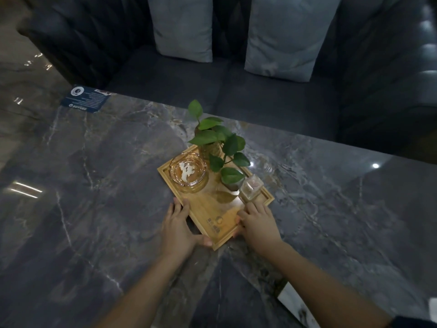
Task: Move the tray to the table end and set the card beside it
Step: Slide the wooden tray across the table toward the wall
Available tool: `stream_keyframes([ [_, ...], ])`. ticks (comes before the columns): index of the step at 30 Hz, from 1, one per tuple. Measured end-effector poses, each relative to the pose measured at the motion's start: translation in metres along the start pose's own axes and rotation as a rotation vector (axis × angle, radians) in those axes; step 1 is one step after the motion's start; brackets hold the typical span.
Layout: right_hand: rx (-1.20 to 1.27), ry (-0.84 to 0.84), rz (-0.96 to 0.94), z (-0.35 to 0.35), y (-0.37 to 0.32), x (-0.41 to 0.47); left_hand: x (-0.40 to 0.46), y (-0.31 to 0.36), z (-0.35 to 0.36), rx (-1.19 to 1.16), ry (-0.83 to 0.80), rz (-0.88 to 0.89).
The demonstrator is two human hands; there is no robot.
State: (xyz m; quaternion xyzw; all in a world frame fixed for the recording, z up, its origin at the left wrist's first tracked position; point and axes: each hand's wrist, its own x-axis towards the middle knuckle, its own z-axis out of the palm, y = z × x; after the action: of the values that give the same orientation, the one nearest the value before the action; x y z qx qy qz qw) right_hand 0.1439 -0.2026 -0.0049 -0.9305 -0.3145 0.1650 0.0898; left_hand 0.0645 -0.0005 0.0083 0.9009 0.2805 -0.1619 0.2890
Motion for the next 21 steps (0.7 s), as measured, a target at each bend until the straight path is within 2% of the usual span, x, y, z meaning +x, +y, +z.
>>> stream_keyframes([
  [21, 0.122, 0.054, 0.186, -0.021, 0.078, -0.045, -0.003, 0.081, 0.05, 0.088, -0.002, 0.118],
])
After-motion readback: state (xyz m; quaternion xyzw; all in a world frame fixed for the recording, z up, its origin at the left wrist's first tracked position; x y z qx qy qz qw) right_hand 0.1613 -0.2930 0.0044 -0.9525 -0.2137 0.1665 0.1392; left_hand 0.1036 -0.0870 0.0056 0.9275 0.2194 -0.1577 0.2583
